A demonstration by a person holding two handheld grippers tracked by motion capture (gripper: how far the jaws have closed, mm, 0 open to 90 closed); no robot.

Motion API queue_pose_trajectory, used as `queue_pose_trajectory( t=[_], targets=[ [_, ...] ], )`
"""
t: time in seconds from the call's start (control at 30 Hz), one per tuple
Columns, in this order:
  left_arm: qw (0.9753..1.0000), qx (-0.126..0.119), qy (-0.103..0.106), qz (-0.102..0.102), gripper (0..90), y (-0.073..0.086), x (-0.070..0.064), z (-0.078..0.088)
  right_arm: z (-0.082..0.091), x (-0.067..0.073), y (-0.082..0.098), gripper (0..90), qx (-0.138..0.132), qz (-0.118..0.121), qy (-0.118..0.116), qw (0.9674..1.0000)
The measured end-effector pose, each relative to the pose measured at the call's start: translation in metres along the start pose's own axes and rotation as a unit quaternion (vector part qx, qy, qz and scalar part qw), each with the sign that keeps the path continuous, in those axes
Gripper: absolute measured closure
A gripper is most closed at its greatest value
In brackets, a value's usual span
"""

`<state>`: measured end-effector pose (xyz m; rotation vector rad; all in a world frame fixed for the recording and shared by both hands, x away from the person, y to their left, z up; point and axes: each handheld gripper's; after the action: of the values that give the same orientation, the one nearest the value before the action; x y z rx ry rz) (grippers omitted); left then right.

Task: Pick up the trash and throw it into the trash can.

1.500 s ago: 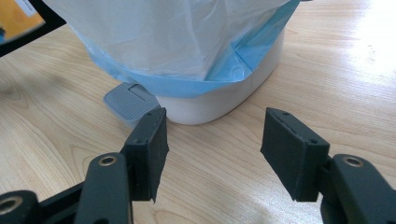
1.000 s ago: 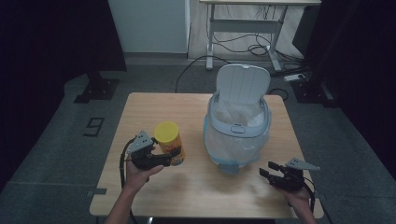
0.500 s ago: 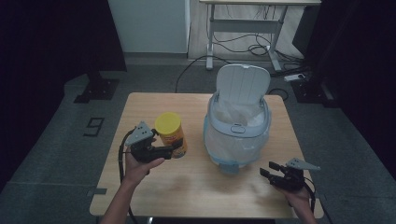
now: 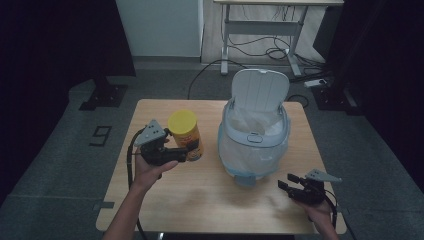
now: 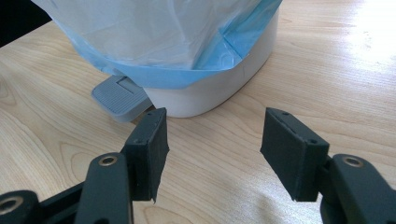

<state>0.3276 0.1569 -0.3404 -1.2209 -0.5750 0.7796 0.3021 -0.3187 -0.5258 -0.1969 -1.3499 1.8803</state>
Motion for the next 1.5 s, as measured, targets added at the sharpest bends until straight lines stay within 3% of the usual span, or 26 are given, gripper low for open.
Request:
queue_pose_trajectory(
  t=[1.07, 1.5],
  targets=[
    [0.9998, -0.008, 0.016, -0.005, 23.5, -0.032, -0.006, -0.021, -0.002, -0.001, 0.002, 40.2, 0.008, -0.003, 0.001, 1.0000],
    [0.9996, -0.008, 0.025, -0.012, 23.5, -0.052, -0.009, -0.036, -0.003, -0.003, 0.002, 40.2, 0.011, -0.005, -0.001, 0.9999]
  ],
)
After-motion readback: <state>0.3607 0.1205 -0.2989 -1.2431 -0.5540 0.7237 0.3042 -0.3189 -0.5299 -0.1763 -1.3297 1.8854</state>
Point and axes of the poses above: each handheld gripper's, and its own axes: z roughly backward along the jaws, y roughly out of its underside, x roughly to its left, and after that the axes turned 12 degrees about -y, right-handed
